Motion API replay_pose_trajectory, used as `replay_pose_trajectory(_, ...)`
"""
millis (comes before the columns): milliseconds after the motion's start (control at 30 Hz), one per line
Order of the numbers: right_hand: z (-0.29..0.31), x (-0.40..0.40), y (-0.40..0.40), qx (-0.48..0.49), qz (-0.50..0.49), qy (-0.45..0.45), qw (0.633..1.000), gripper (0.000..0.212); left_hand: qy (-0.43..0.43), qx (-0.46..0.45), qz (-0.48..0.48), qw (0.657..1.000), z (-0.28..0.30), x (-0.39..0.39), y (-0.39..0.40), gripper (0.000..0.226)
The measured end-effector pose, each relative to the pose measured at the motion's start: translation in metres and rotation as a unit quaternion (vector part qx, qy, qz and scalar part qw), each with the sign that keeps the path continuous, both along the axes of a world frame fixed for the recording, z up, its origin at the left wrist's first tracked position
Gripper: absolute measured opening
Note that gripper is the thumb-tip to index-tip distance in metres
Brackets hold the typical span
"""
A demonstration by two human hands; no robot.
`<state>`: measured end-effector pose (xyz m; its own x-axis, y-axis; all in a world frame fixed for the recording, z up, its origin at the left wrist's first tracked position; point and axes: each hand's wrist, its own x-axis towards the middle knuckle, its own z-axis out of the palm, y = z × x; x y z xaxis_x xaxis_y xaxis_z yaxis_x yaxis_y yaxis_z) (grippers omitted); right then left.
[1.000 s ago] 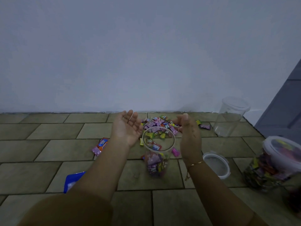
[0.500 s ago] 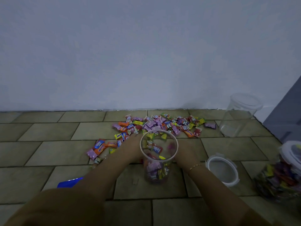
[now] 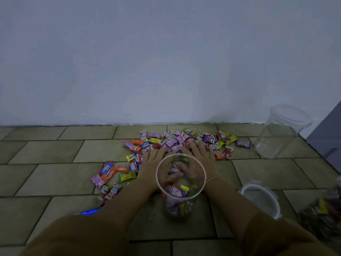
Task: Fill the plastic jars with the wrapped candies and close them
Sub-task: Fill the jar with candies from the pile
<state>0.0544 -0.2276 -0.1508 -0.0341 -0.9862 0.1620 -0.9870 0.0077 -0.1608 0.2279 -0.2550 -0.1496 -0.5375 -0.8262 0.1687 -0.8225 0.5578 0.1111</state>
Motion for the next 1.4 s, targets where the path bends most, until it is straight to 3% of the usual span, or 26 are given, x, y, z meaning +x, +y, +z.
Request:
replay_pose_trajectory(67, -0.008, 0.002, -0.005, 0.035, 0.006, -0.049, 0.998, 0.060, 0.003, -0.002, -0.012, 1.000, -0.004, -0.001, -0.002, 0.066)
replay_pose_trajectory(133, -0.013, 0.005, -0.004, 0.031, 0.001, -0.054, 0.998, 0.052, 0.003, 0.001, -0.002, 1.000, -0.005, -0.002, -0.001, 0.072)
replay_pose_trajectory(233, -0.005, 0.007, 0.003, -0.050, -0.011, -0.072, 0.996, 0.035, -0.011, 0.027, 0.001, 1.000, -0.002, -0.002, 0.002, 0.084)
replay_pose_trajectory(300, -0.001, 0.006, 0.009, -0.091, 0.013, -0.092, 0.991, 0.031, 0.024, 0.042, -0.003, 0.999, -0.005, -0.002, 0.002, 0.072)
replay_pose_trajectory(467, 0.004, 0.003, 0.024, -0.047, -0.001, -0.141, 0.989, 0.050, 0.148, 0.041, 0.011, 0.988, -0.012, 0.002, 0.006, 0.053)
replay_pose_trajectory(533, 0.011, 0.002, 0.033, -0.010, -0.017, -0.146, 0.989, 0.037, 0.157, 0.022, 0.004, 0.987, -0.010, 0.003, 0.011, 0.046)
replay_pose_trajectory(633, 0.014, -0.003, 0.042, 0.029, -0.036, -0.119, 0.992, 0.036, 0.152, 0.052, 0.006, 0.987, 0.003, 0.002, 0.024, 0.052)
replay_pose_trajectory(733, 0.019, -0.006, 0.049, -0.046, -0.071, -0.233, 0.969, 0.022, 0.115, 0.080, 0.040, 0.989, 0.010, 0.003, 0.030, 0.032)
replay_pose_trajectory(800, 0.030, -0.006, 0.051, -0.061, -0.118, -0.382, 0.914, 0.015, 0.128, 0.116, 0.071, 0.982, 0.014, 0.007, 0.034, 0.029)
replay_pose_trajectory(833, 0.037, -0.006, 0.055, -0.066, -0.144, -0.474, 0.866, 0.012, 0.159, 0.129, 0.085, 0.975, 0.018, 0.010, 0.036, 0.026)
replay_pose_trajectory(933, 0.053, -0.011, 0.065, -0.027, -0.206, -0.729, 0.652, 0.012, 0.303, 0.150, 0.141, 0.931, 0.037, 0.012, 0.041, 0.023)
replay_pose_trajectory(1000, 0.063, -0.014, 0.072, 0.027, -0.193, -0.840, 0.506, 0.020, 0.443, 0.141, 0.206, 0.861, 0.058, 0.011, 0.044, 0.020)
replay_pose_trajectory(1067, 0.070, -0.015, 0.076, 0.050, -0.168, -0.892, 0.416, 0.024, 0.587, 0.155, 0.248, 0.755, 0.080, 0.009, 0.046, 0.024)
replay_pose_trajectory(1133, 0.078, -0.013, 0.081, 0.049, -0.159, -0.913, 0.373, 0.029, 0.704, 0.193, 0.228, 0.645, 0.103, 0.008, 0.053, 0.017)
replay_pose_trajectory(1200, 0.086, -0.010, 0.083, 0.051, -0.162, -0.921, 0.351, 0.037, 0.757, 0.209, 0.194, 0.587, 0.123, 0.007, 0.059, 0.013)
replay_pose_trajectory(1300, 0.103, -0.007, 0.088, 0.057, -0.143, -0.921, 0.357, 0.045, 0.763, 0.217, 0.155, 0.589, 0.148, 0.002, 0.068, 0.014)
replay_pose_trajectory(1400, 0.127, -0.004, 0.091, 0.032, -0.125, -0.910, 0.394, 0.047, 0.762, 0.227, 0.138, 0.591, 0.162, -0.003, 0.076, 0.017)
